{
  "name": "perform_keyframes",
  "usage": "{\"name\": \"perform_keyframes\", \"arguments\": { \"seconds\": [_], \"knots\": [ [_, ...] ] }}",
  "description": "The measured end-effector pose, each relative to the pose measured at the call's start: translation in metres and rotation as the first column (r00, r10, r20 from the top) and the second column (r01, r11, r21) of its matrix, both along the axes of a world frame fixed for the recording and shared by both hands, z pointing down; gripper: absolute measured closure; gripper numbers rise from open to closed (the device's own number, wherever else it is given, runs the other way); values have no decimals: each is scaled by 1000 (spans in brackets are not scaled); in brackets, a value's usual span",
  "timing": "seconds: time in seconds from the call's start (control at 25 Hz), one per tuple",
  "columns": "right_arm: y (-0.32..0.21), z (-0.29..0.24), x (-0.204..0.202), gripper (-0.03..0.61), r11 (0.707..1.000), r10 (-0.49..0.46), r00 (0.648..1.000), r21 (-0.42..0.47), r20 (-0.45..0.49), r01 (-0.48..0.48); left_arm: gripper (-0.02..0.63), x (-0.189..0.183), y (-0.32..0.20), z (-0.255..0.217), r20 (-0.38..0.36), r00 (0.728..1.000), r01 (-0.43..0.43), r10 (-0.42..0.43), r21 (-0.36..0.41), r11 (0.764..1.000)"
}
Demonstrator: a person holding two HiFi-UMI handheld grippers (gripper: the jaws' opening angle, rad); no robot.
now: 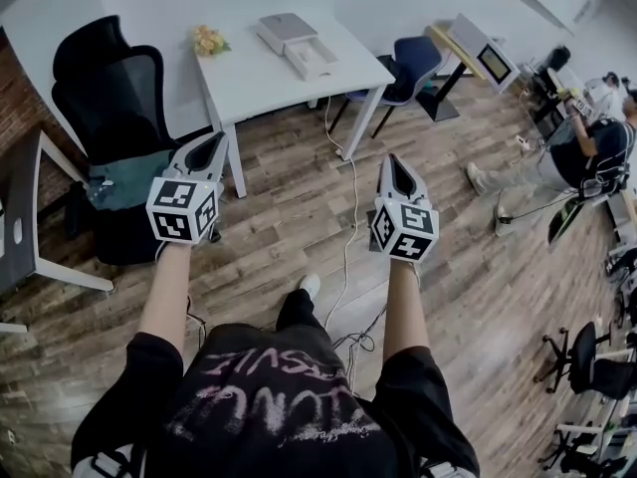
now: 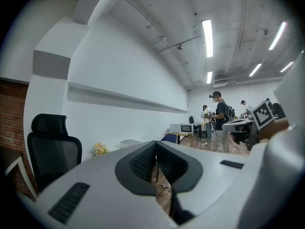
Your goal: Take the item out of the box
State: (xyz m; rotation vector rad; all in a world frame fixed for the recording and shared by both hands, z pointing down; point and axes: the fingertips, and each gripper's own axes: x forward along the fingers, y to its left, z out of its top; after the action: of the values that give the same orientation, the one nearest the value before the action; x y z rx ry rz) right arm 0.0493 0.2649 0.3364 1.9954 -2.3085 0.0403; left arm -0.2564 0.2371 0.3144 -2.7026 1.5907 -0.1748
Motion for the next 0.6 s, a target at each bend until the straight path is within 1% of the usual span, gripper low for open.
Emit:
{"name": "perform_keyframes", "arguments": {
  "seconds": [0.2,0.6],
  "knots": [
    [-26,4,4,571,1000,-16,1000,4,-2,16,612,6,-25,4,-11,1000,14,-14,-3,1000],
    [-90,23,22,571,999,-46,999,-14,0,46,612,40,-87,26,0,1000,14,-14,-34,999]
  ]
}}
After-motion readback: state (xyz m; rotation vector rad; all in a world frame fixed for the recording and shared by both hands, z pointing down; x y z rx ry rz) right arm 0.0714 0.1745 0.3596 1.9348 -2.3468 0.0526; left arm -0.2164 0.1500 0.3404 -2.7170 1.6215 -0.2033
